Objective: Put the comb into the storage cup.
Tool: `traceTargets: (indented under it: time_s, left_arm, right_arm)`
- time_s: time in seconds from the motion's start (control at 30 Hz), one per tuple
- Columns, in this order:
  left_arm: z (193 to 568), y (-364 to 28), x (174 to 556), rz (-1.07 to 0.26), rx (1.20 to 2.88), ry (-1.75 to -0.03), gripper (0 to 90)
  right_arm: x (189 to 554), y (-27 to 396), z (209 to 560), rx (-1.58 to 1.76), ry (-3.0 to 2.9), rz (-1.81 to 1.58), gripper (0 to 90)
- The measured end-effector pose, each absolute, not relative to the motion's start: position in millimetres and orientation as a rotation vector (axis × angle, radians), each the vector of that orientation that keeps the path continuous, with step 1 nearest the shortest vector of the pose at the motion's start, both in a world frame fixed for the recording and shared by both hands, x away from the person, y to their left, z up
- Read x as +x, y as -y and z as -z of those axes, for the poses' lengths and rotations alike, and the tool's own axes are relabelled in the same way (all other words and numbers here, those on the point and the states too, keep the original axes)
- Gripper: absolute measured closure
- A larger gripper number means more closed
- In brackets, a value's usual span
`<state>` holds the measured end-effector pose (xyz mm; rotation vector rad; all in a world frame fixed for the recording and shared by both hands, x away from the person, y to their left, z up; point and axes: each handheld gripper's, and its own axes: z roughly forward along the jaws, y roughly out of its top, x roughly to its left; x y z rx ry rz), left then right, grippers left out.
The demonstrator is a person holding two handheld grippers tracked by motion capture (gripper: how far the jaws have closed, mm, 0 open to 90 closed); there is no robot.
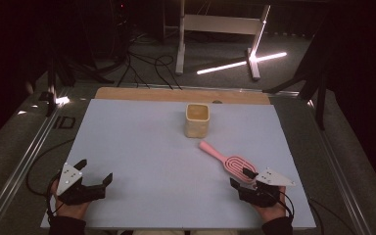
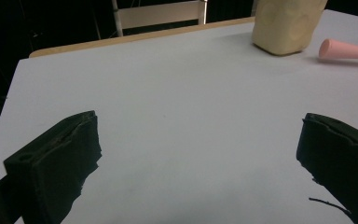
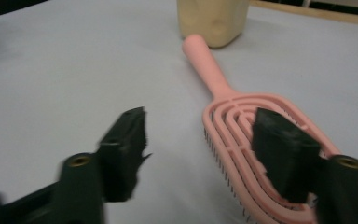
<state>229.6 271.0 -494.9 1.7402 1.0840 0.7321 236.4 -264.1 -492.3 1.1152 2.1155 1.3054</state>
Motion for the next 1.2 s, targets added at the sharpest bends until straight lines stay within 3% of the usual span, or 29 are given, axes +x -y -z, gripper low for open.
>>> traceTargets:
  time_s: [0.33, 1.2]
  left_arm:
    - [496.4, -268.9, 230.8, -0.73, 1.752, -1.084, 0.0]
    - [499.1, -270.3, 232.1, -0.725, 1.747, -1.111, 0.0]
  right_arm:
    - [240.0, 258.6, 498.5, 1.074, -2.201, -1.224, 89.5]
    - [275.3, 272.5, 507.3, 1.248, -2.208, -0.948, 90.0]
